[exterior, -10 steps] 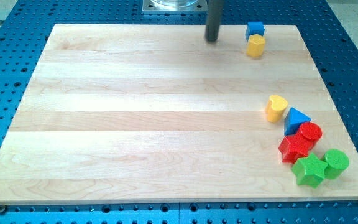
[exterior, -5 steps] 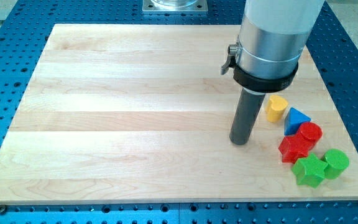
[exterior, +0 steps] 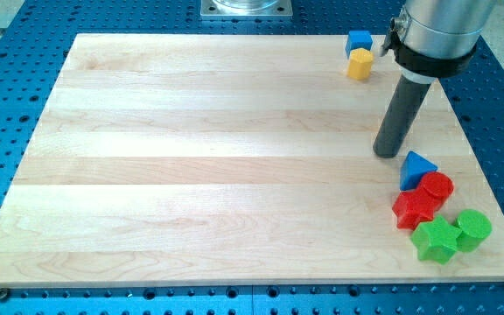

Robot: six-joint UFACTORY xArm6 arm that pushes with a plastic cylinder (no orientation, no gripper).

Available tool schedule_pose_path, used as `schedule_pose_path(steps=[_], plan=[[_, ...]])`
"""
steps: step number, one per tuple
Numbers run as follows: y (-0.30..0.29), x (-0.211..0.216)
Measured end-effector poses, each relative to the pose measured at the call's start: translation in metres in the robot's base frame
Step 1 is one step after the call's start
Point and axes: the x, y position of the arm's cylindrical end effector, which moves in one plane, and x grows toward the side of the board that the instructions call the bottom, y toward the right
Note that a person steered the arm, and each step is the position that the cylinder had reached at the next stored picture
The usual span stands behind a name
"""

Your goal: Put the yellow heart to the bottom of the yellow hexagon

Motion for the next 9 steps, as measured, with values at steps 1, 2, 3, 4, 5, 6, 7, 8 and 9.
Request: schedule_pose_path(steps=[1,2,3,4,5,6,7,8,9], plan=[[0.018,-0.059],[0.047,-0.018],[0.081,-0.04],[0.069,-0.084],[0.047,-0.091],[0.034,-0.07],[0.012,-0.085],[0.011,-0.06],[-0.03,-0.062]])
